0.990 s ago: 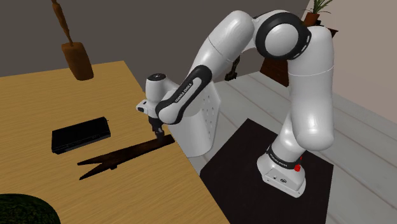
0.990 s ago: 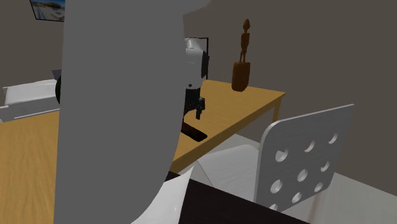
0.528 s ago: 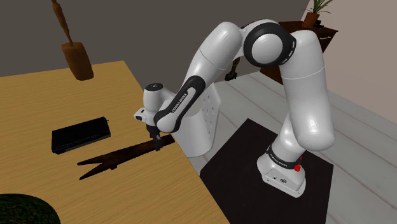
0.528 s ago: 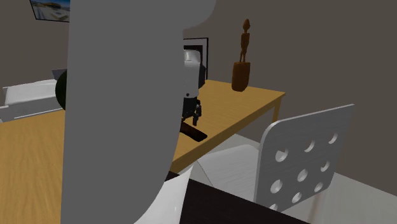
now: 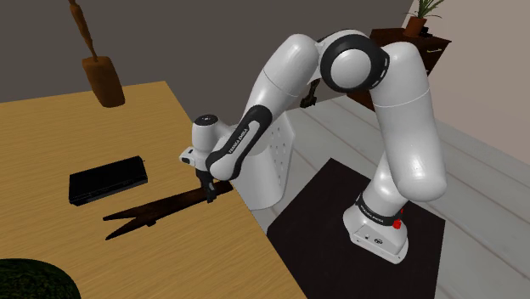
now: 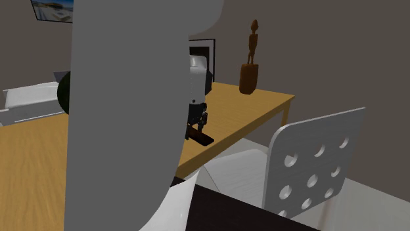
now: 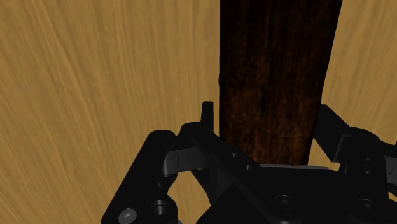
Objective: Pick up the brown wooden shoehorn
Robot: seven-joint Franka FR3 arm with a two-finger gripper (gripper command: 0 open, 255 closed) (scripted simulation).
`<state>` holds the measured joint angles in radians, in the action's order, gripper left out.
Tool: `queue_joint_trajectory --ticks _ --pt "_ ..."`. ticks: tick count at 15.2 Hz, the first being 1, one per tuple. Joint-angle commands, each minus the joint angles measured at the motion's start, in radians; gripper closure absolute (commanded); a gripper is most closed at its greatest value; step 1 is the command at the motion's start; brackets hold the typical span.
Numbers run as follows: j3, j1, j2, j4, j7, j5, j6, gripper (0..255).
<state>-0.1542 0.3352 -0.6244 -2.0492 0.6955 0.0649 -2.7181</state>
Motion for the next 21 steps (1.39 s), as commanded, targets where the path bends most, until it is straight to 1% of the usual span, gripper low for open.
queue_joint_trajectory --ticks 1,5,21 --pt "0.0 0.0 -0.001 0.0 0.0 0.0 0.0 255" --pt "0.0 0.0 0.001 -0.002 0.0 0.0 -0.001 255" --pt "-0.032 -0.026 0.179 -0.036 0.014 -0.033 0.143 255"
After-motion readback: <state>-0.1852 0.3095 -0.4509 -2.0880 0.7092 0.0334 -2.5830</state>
